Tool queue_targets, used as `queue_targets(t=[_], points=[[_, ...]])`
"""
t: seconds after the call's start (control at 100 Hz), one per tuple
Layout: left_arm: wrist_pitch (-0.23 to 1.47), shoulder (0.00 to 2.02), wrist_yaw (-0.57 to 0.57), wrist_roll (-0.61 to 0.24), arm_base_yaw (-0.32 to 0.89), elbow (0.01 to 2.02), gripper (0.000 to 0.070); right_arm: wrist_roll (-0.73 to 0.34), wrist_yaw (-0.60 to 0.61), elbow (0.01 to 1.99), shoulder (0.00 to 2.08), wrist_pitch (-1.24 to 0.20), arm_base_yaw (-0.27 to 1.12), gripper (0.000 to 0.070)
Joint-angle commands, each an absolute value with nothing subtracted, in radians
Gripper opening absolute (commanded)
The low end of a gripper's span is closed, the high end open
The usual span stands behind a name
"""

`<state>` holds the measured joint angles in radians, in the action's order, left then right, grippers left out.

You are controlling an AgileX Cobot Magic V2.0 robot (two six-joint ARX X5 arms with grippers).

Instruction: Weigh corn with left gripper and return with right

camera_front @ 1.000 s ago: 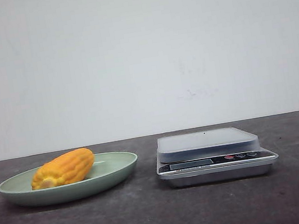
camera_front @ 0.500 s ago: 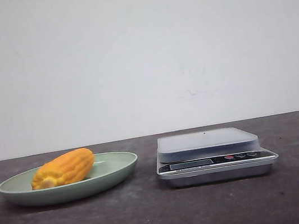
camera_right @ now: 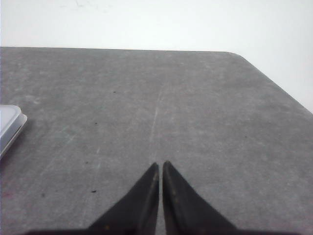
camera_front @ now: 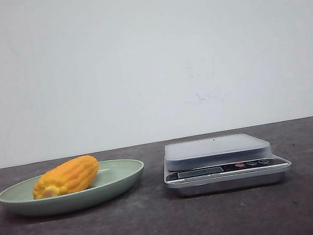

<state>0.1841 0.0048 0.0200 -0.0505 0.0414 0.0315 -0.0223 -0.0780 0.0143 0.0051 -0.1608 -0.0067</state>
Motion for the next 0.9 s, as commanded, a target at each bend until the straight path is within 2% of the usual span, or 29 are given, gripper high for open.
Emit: queue_targets(t=[0.0,0.15,0.89], points=[[0.187,0.004,0.018,-0.042,0.039,0.014,0.0003,-0.019,-0.078,0.01,0.004,-0.156,-0.006,0.0007],[0.187,0.004,0.018,-0.042,0.039,0.014,0.0003,-0.051,-0.075,0.01,0.004,-0.157,-0.006,0.0007],[0.183,0.004,0.018,-0.046,0.039,0.014,0.0003,-0.049,-0.07,0.011,0.004,-0.172,-0.006,0.0007]])
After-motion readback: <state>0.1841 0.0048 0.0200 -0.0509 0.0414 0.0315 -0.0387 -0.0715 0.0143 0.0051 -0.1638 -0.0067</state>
